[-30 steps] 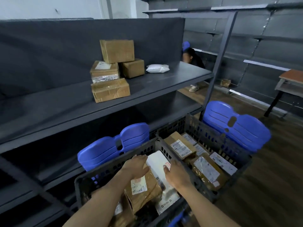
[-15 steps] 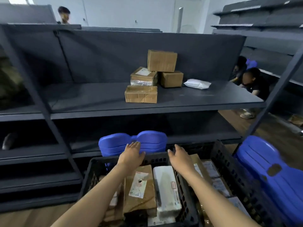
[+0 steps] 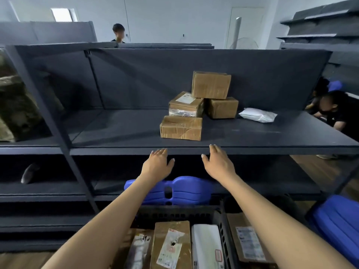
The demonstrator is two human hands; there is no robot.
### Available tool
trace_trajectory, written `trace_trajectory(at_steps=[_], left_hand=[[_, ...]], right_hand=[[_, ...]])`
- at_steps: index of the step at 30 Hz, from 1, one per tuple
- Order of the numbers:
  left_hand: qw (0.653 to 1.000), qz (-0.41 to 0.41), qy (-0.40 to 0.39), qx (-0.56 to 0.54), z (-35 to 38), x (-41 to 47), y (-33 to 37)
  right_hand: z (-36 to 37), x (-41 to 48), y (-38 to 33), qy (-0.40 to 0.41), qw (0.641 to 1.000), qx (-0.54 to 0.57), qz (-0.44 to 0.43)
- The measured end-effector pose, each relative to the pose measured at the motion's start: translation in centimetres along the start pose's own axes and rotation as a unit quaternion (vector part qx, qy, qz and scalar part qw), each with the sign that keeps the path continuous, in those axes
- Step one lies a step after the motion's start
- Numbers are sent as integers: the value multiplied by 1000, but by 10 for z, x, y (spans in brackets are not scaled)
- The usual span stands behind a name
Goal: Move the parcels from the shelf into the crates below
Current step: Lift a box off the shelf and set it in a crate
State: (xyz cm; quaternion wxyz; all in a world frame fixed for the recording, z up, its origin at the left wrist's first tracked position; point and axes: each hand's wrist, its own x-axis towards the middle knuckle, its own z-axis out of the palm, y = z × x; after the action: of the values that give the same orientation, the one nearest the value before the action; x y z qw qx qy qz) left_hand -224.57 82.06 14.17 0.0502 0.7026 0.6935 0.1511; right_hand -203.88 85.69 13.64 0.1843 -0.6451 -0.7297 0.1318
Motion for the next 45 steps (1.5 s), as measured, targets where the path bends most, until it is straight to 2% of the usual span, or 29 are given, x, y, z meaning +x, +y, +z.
trace_trajectory(at_steps=[4,7,21,26,35,45], left_hand=[[1000,-7,-9,19,-11,25,4],[999,-37,-5,-6,-15,48,0],[986,-133,34,-92,-35,150,-4],[976,-170,16,-132,-26,175,-16],[964,-177,17,-198,-15,181,-15],[932,-174,124,-293,-11,125,7]], right_hand=[[-7,28,-2,-8,999,-28,-31],[-14,51,-6,-10,999,-25,-47],[-14,152,-23,-17,999,42,14],[-7,171,-19,-28,996,69,51],[-2,172,-17,-54,984,156,68],[-20,120,-11,-17,950,310,26]])
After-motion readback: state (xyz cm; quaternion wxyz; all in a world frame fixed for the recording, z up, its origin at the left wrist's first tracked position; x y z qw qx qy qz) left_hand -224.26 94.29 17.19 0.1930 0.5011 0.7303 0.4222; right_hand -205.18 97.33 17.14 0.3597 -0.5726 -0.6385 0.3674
